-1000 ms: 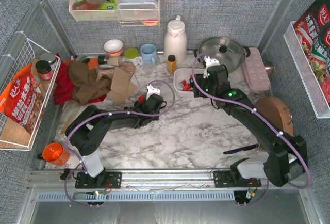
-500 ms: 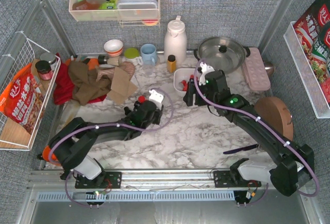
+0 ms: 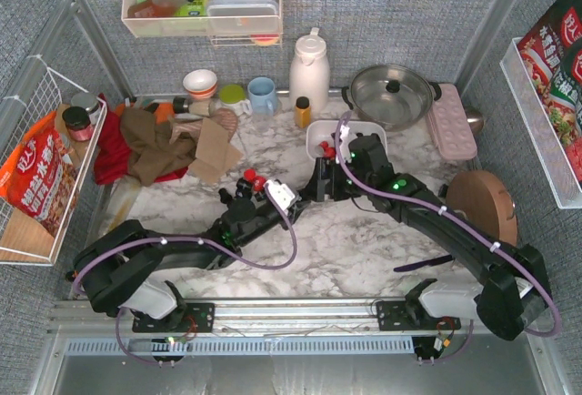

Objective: Mix the coffee capsules in the storage basket

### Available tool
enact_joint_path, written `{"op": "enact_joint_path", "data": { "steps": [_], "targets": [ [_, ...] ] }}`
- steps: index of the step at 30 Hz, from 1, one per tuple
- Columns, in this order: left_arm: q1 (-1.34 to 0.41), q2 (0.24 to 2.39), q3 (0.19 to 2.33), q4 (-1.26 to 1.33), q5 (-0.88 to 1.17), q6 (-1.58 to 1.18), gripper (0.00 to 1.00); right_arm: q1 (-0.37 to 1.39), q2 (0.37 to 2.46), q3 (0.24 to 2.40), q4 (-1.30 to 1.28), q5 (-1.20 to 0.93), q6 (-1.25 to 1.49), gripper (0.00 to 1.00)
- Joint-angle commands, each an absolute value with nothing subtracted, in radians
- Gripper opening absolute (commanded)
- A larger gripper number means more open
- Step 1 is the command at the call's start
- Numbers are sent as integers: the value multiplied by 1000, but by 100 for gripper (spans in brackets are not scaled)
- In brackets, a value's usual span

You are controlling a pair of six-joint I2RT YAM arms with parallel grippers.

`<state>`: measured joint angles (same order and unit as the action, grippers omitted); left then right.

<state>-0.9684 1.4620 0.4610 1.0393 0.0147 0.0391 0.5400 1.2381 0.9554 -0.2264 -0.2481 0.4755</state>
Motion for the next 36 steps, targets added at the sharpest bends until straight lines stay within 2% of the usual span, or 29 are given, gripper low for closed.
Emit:
{"op": "enact_joint_path", "data": {
  "steps": [1,5,11,18,20,22,24,30,36],
  "targets": [
    [-985,1455,462,1143,68,98,36,550,1252,951,-158,-293,520,73],
    [-992,1452,458,1158,73,110,36,555,1256,946,-144,-306,532,70],
    [-994,1439,454,1160,52,112,36,563,1257,932,-135,-321,553,59],
    [-994,1434,456,1151,31,103,39,565,1252,929,-135,-309,563,35],
    [-994,1431,456,1141,20,100,44,565,1249,930,-135,-295,562,34],
    [-994,1428,453,1124,3,98,62,564,1248,934,-141,-273,554,34],
    [-994,1419,449,1098,-29,94,71,563,1249,951,-159,-236,529,34],
    [-993,1358,393,1002,-277,6,77,549,1259,1038,-242,73,360,33],
    [-965,1348,427,746,-446,-131,78,487,1369,1095,-190,384,151,33]
  ]
}}
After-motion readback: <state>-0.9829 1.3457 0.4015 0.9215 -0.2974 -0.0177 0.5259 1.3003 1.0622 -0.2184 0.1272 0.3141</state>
